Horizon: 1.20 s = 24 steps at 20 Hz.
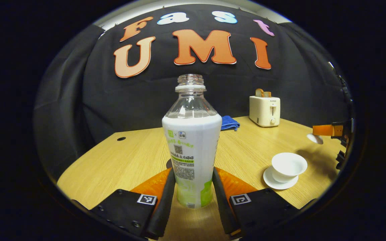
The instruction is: Open the teacup lid with one hand, grasp the water bottle and pour water into the teacup with the other hand; after pouring, place the water bottle on the coaster and then close the teacup lid.
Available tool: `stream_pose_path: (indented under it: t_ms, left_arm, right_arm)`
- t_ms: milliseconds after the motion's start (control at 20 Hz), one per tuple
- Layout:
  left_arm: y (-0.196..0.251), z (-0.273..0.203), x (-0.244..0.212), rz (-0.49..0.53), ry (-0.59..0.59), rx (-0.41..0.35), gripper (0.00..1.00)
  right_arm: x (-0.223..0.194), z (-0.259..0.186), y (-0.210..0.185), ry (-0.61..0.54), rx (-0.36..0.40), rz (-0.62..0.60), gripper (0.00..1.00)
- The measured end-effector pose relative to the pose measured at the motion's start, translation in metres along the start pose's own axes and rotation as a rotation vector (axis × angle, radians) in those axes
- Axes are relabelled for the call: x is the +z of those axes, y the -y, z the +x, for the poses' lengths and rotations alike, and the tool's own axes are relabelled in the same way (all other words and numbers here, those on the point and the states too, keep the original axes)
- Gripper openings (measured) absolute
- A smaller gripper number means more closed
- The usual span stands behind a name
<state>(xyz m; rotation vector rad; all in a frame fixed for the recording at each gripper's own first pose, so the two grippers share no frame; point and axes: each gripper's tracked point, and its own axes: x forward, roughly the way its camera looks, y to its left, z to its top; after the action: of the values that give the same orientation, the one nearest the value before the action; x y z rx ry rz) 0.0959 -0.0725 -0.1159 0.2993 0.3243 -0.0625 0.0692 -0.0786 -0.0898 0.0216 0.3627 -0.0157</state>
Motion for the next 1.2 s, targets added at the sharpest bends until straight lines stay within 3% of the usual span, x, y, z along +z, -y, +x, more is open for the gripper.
stream_pose_path:
  t_ms: [300,350,500,550,600,700,750,1200]
  left_arm:
    - [-0.002,-0.014,0.027,0.231,0.013,-0.001,0.64]
    - [0.001,-0.017,0.029,0.269,0.009,-0.005,0.65]
    - [0.018,-0.022,0.036,0.394,0.02,-0.022,0.63]
    - [0.024,-0.023,0.038,0.432,0.019,-0.029,0.63]
    - [0.029,-0.023,0.036,0.474,0.012,-0.039,0.63]
    - [0.038,-0.02,0.04,0.57,0.006,-0.047,0.63]
    - [0.043,-0.019,0.044,0.627,0.007,-0.047,0.64]
    - [0.05,-0.009,0.028,1.039,-0.066,-0.076,0.63]
  right_arm:
    - [0.004,-0.002,0.007,0.01,-0.008,0.015,0.22]
    - [0.005,-0.003,0.009,0.012,-0.011,0.019,0.17]
    - [0.006,-0.003,0.017,0.015,-0.029,0.02,0.22]
    - [0.007,-0.004,0.018,0.014,-0.031,0.025,0.17]
    - [0.008,-0.006,0.018,0.02,-0.029,0.03,0.22]
    - [0.012,-0.009,0.022,0.032,-0.034,0.032,0.17]
    - [0.014,-0.01,0.024,0.035,-0.037,0.033,0.21]
    - [0.017,-0.015,0.028,0.043,-0.039,0.049,0.22]
